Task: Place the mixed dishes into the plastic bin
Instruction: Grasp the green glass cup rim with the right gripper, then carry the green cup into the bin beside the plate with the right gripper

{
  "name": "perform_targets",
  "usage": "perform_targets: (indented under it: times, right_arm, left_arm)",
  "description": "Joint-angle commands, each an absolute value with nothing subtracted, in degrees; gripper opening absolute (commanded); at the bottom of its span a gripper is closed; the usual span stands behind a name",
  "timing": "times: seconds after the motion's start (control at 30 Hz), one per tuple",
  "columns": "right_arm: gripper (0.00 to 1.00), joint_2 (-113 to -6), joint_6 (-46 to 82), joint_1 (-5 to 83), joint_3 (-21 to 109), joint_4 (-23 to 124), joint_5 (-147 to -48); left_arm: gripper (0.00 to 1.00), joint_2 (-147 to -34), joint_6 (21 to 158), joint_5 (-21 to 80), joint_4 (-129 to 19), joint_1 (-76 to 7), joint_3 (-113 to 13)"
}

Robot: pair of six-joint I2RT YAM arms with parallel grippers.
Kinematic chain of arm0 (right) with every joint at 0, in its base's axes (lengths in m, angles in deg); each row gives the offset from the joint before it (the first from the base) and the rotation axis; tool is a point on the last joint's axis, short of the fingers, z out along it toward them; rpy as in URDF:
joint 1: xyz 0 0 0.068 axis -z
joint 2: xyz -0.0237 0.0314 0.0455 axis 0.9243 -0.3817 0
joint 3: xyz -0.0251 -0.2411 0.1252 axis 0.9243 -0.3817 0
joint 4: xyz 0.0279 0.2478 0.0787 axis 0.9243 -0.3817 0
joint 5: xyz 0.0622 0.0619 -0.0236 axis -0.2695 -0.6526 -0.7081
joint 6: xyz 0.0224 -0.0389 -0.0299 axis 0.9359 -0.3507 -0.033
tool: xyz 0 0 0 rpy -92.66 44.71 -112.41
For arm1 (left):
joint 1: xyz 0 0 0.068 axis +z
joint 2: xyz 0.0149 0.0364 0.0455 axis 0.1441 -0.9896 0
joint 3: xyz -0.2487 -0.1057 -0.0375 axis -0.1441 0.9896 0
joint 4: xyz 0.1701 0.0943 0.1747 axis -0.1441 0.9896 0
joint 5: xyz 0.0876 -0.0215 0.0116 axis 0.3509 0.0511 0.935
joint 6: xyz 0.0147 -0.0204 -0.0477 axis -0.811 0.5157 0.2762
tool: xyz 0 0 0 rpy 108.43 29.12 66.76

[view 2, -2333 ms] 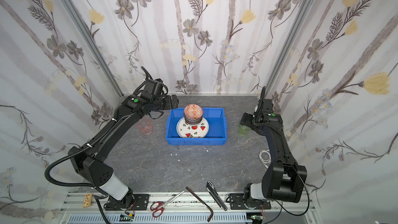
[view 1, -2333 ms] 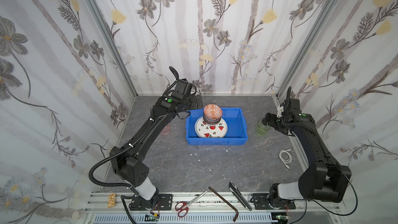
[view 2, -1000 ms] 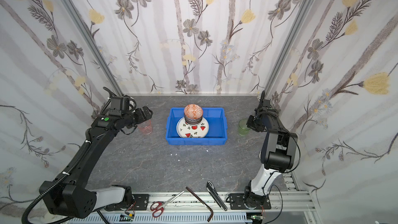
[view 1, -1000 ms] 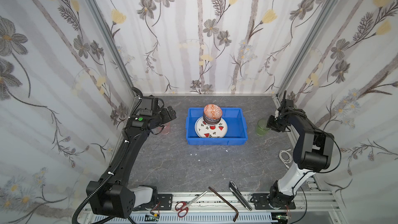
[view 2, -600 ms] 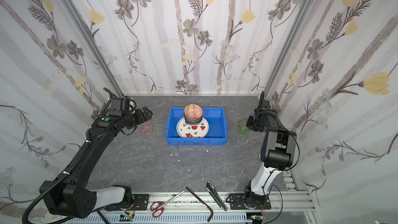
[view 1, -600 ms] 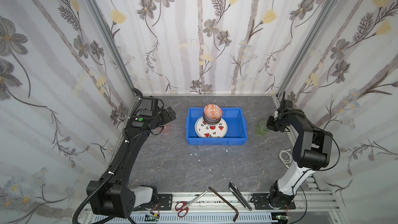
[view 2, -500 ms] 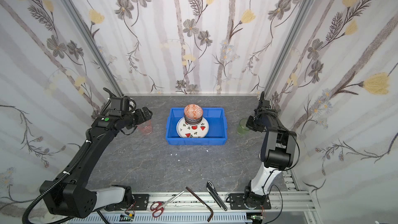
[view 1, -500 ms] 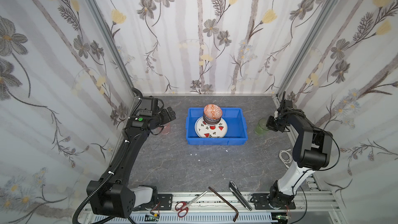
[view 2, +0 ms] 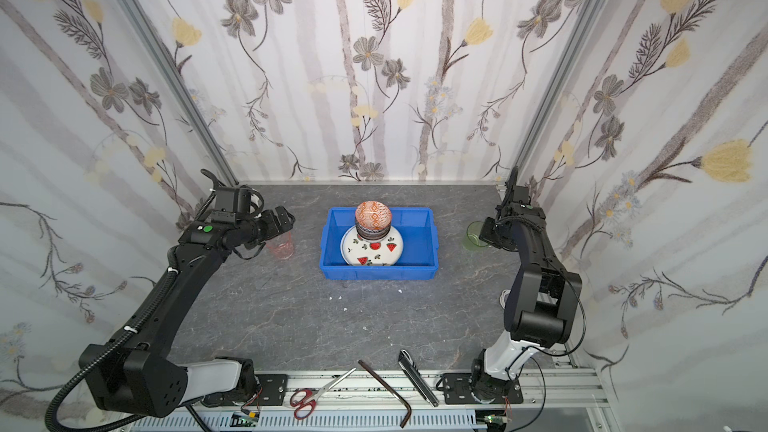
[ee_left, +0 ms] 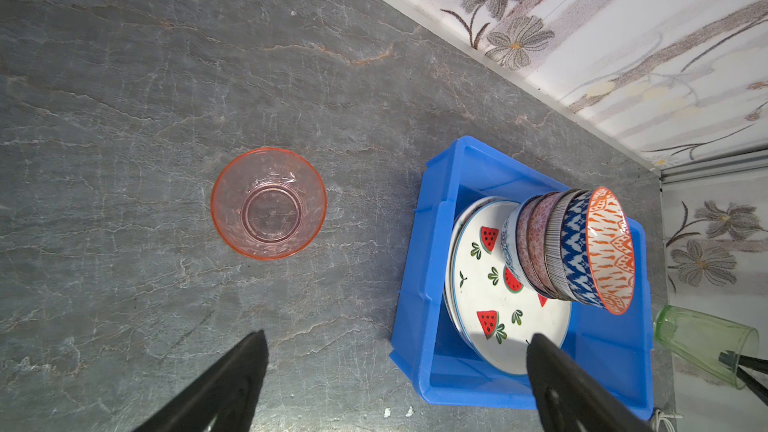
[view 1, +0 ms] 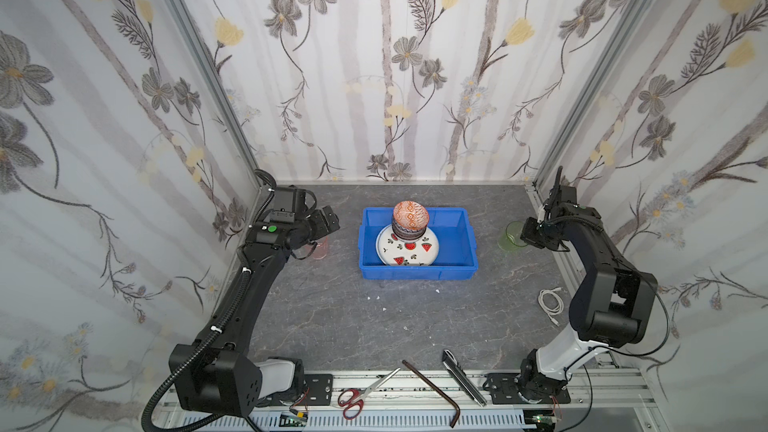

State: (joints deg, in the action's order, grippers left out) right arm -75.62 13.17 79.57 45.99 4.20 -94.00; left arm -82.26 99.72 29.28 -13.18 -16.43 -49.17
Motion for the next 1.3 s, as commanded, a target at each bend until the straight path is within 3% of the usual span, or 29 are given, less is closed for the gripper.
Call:
perform_targets:
  times: [0.0,0.3,0.6,1.27]
  right_arm:
    - [0.0,-73.08,11.97,78.34,48.37,1.97,-93.57]
    - [0.0,-73.04,13.61,69.37,59.53,-3.95,-91.98]
    - [0.0,-80.83,16.68,59.68,68.07,-4.58,-91.61]
    - [0.0,-97.2,20.4,53.71,77.99,-4.5,-90.11]
  left_arm:
    - [1.0,-82.68,99.94,28.72,-14.56,-16.29,-49.84]
    - [1.0,-82.79,100.18,28.04,-14.93,-16.29,-49.85]
    - [1.0,-82.65,100.12,27.79,-15.16,-16.2,-49.66]
    - [1.0,-83.39,99.63,27.26,-15.31,-15.98,-49.47]
